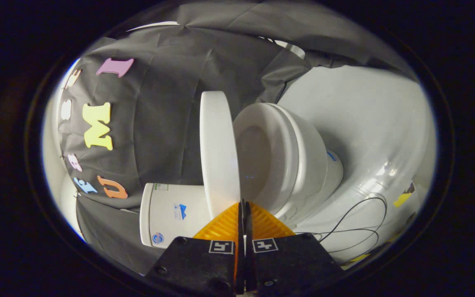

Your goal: Open the toilet lid.

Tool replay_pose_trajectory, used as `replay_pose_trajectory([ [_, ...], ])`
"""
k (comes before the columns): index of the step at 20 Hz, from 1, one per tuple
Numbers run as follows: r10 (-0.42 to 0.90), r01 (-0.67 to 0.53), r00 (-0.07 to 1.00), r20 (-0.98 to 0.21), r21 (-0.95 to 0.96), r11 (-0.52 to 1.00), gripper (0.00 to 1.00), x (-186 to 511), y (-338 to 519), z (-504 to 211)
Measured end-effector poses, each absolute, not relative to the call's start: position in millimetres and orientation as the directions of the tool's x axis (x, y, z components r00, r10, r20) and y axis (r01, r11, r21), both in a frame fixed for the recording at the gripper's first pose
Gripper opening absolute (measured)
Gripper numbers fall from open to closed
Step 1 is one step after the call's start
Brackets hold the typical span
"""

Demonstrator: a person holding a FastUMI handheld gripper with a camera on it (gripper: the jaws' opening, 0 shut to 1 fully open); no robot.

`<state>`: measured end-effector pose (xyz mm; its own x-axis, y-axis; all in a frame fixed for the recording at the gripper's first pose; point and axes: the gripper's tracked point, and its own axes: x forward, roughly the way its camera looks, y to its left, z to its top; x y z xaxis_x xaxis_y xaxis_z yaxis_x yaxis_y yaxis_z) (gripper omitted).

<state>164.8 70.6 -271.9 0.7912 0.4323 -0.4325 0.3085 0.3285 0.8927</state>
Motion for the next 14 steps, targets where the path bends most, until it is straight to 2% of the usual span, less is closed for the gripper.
replay_pose_trajectory([
  [14,0.419,0.186,0.811,-0.409,0.859,0.477,0.06,167.3,103.4,-194.5],
])
